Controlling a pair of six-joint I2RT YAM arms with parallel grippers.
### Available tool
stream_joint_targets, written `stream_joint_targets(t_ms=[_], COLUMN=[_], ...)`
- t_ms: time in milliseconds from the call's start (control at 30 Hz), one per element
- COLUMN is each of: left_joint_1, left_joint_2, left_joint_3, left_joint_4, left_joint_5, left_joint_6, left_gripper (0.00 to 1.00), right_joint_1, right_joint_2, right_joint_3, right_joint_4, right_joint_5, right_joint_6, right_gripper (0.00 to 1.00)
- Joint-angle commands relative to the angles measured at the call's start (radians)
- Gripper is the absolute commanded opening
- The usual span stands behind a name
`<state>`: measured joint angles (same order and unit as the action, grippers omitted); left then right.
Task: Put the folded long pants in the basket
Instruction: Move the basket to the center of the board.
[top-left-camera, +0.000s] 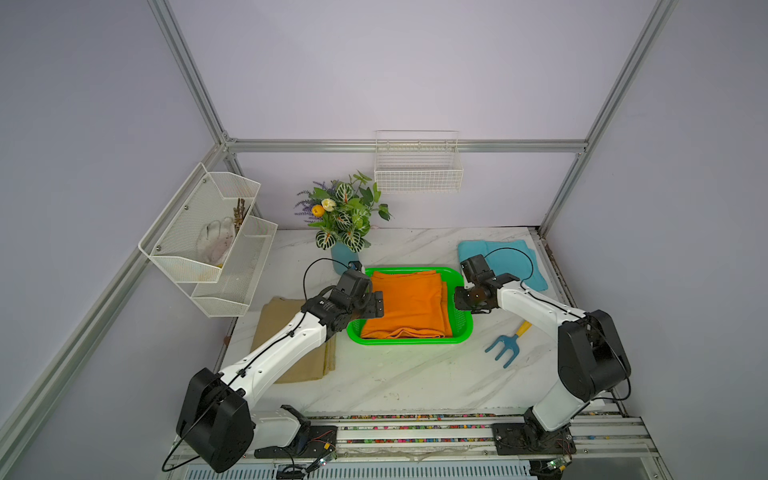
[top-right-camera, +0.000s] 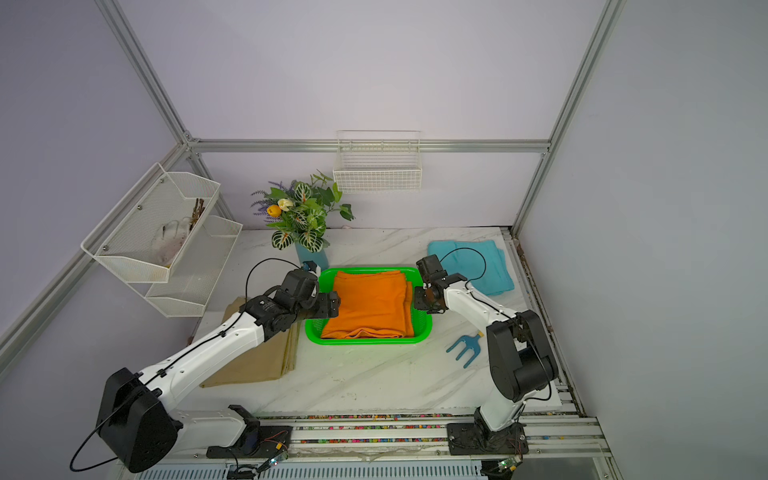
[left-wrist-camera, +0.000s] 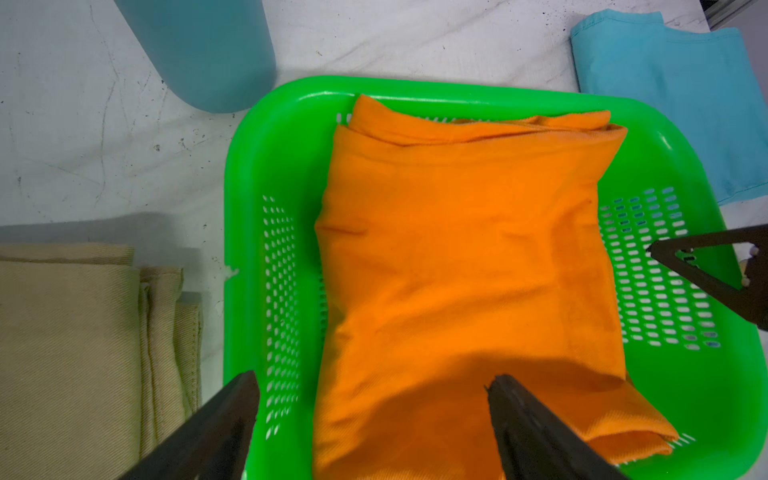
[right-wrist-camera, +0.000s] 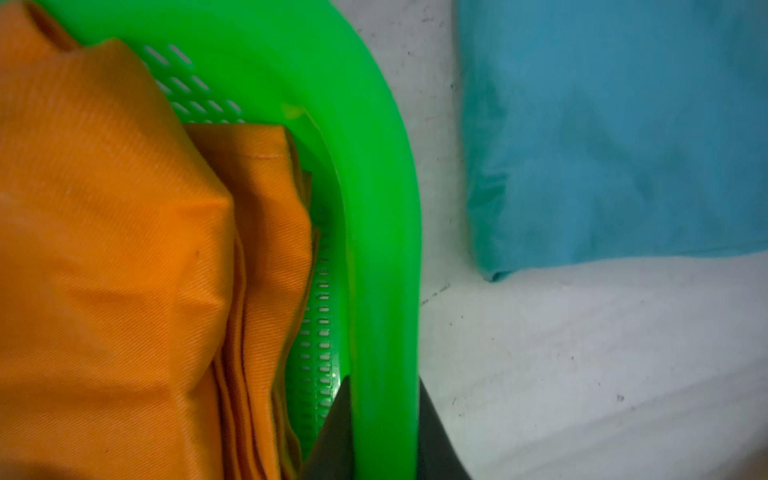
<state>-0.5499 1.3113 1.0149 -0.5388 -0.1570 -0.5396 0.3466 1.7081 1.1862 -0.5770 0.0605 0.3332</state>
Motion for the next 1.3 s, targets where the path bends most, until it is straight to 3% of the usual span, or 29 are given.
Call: stream_joint_targets(t_ms=[0,400,667,800,1033,1267], left_joint_1=[0.007,0.007,0.006,0.007,-0.014,-0.067], left_joint_2=[-0.001,0.026,0.057,0.064,0.129,0.171], left_joint_3=[0.009,-0.004,0.016,0.010,0.033,0.087], left_joint_4=[0.031,0.067,0.080,0.091,0.147,0.197], left_joint_5=[0.010,0.062,0.118,0.140,0.235,0.258], left_joint_6=[-0.013,-0.026,-0.034,-0.040,-0.013,0.036], left_gripper=[0.90,0.91,0.92,0.92,0.93,0.94], right_joint_1=[-0.021,-0.098,-0.110,-0.119,-0.160,-0.281], right_joint_2=[0.069,0.296,0.431,0.398,0.250,0.200], right_joint_3=[0.118,0.448,0.636,0.624,0.540,0.455], right_joint_4=[0.045,-0.005,-0.029,-0.032,-0.026,-0.001], right_joint_5=[0.105,0.140,0.074,0.058,0.061,0.071], right_joint_6=[-0.034,-0.030,-0.069,-0.077,-0.106,-0.092], right_gripper=[0.11,0.11,0.23,0.39,0.55,0.56])
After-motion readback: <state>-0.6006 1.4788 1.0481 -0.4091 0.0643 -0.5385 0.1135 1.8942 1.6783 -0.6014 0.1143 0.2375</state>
